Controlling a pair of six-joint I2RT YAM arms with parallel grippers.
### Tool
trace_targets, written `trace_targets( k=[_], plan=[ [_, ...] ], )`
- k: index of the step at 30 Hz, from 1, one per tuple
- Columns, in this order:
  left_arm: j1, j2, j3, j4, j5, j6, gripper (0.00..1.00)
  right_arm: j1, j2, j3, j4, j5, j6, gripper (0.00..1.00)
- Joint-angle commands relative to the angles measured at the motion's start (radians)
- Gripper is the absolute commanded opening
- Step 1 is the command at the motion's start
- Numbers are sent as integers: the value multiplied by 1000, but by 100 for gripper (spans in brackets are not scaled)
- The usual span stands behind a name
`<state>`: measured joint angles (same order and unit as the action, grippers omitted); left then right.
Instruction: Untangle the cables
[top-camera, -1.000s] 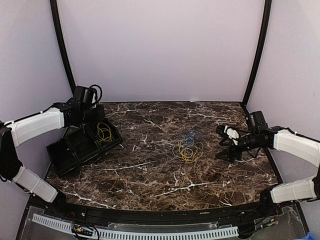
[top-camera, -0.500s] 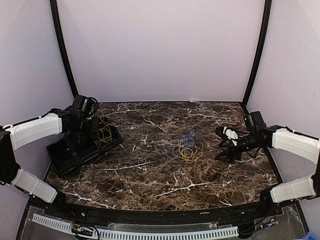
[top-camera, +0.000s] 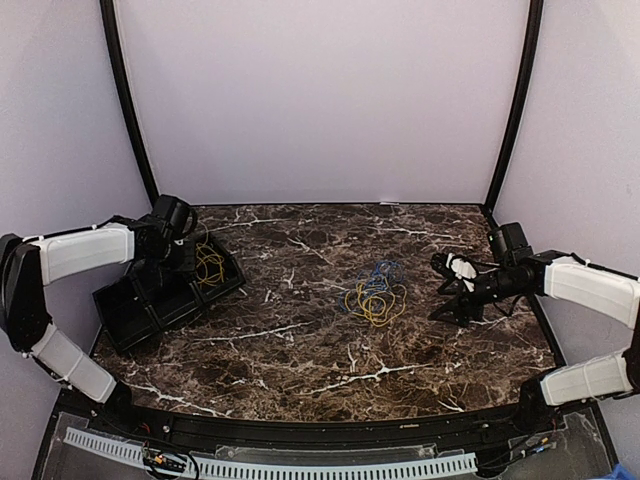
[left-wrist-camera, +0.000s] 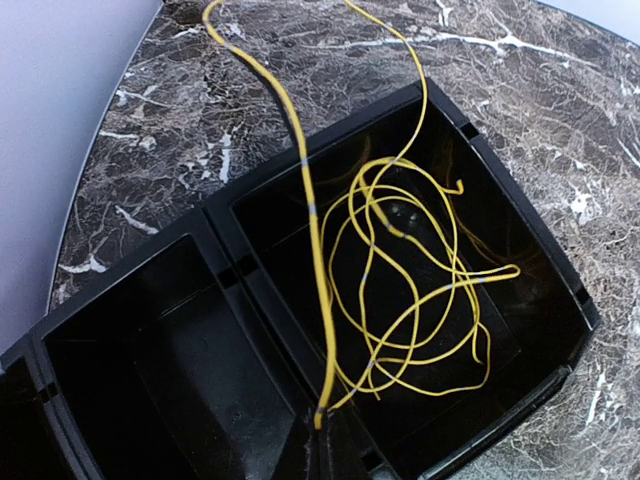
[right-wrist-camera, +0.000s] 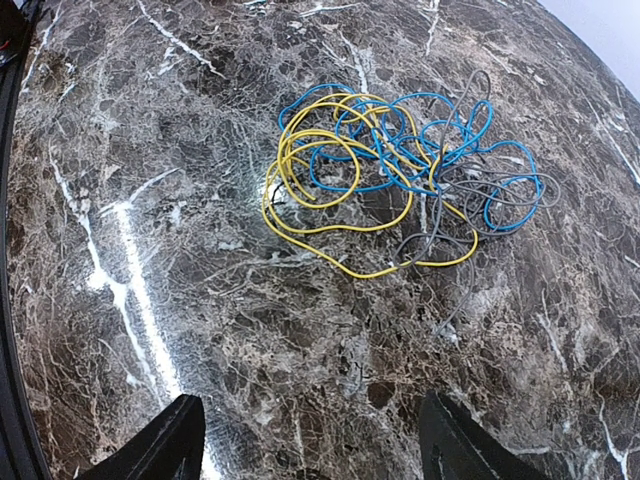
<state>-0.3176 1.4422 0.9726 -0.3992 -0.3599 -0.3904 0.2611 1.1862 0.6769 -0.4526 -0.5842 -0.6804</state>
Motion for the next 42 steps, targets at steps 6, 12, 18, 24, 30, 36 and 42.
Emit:
trace_targets(
  k=[6,12,18,24,30,36,42],
  plan=[
    [3,182,139,64,129,30,0,-1,-1,26,-4,-11,-13,75],
    [3,268,186,41,179,33,0,-2,-12,23,-3,-12,-11,75],
    [3,196,171,-10,215,33,5,-1,2,25,-4,-13,-11,75],
    [4,18,168,-111,193,43,25,-1,12,27,-3,-12,-10,75],
    [8,-80,289,-339,176,99,64,-1,22,30,-6,-12,-10,75],
    [13,-88,289,-333,148,97,67,1,20,32,-8,-8,-11,75],
    [135,52,290,-177,120,70,65,1,4,27,-6,-10,-8,75]
  ],
)
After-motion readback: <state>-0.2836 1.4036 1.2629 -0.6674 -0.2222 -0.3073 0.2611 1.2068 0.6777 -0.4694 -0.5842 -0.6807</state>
